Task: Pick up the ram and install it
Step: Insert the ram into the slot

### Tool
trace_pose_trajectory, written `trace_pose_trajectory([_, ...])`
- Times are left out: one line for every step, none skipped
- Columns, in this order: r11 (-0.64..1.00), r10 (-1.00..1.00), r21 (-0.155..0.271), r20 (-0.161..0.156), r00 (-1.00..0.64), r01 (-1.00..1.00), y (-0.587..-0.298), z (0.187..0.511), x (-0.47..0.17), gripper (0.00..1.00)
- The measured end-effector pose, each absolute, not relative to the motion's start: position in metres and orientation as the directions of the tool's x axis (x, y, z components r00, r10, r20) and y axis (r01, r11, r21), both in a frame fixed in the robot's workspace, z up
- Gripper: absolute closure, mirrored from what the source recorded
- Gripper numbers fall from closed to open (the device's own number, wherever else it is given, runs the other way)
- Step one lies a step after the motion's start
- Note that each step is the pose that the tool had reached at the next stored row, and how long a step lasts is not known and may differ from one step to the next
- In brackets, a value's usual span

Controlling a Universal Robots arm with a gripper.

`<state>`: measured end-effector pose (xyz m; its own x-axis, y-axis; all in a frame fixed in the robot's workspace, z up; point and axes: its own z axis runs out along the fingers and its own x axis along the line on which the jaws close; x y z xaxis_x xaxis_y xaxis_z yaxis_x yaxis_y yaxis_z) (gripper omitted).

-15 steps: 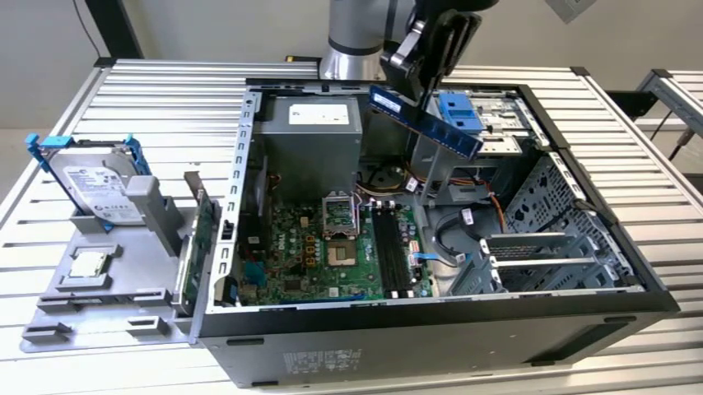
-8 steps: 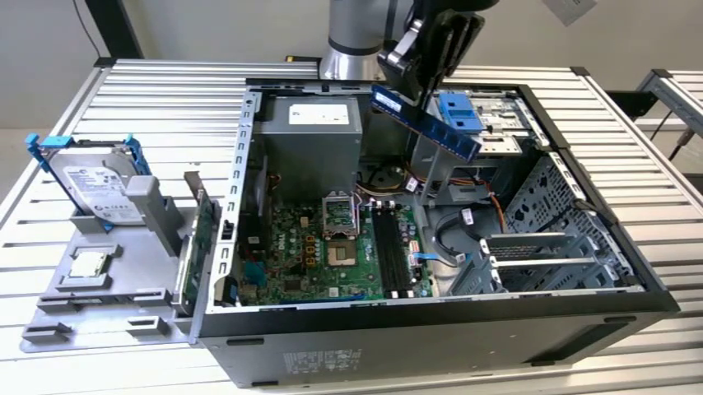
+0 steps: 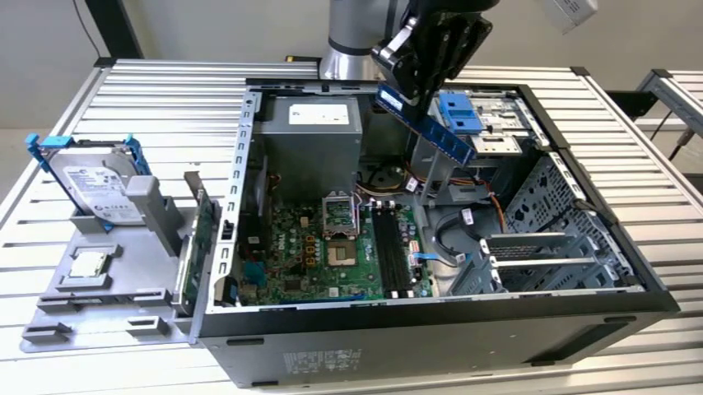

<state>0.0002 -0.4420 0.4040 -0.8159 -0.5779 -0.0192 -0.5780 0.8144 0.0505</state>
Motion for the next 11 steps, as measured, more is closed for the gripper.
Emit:
trace_pose_trajectory([0.824,-0.563,0.05,-0.019,-0.826,-0.564,-0.442,0.404,0.0002,1.0])
trace_pose_trajectory([0.833,-0.551,0.05,-0.019,-0.835,-0.551,-0.442,0.4039,0.0002,1.0])
trace_pose_trajectory([0.842,-0.537,0.05,-0.019,-0.844,-0.537,-0.442,0.4039,0.0002,1.0])
trace_pose_trajectory([0.851,-0.522,0.05,-0.019,-0.853,-0.522,-0.442,0.4038,0.0002,1.0])
trace_pose_trajectory([0.86,-0.507,0.05,-0.019,-0.862,-0.507,-0.442,0.4036,0.0002,1.0])
trace_pose_trajectory([0.868,-0.493,0.05,-0.019,-0.87,-0.493,-0.442,0.4035,0.0002,1.0])
trace_pose_trajectory([0.877,-0.478,0.049,-0.019,-0.878,-0.479,-0.442,0.4034,0.0002,1.0])
trace_pose_trajectory([0.885,-0.463,0.049,-0.018,-0.886,-0.463,-0.442,0.4032,0.0002,1.0])
trace_pose_trajectory([0.892,-0.449,0.049,-0.018,-0.894,-0.449,-0.442,0.4031,0.0002,1.0])
trace_pose_trajectory([0.9,-0.434,0.049,-0.018,-0.901,-0.434,-0.442,0.403,0.0002,1.0])
trace_pose_trajectory([0.907,-0.417,0.049,-0.018,-0.909,-0.418,-0.442,0.4029,0.0002,1.0])
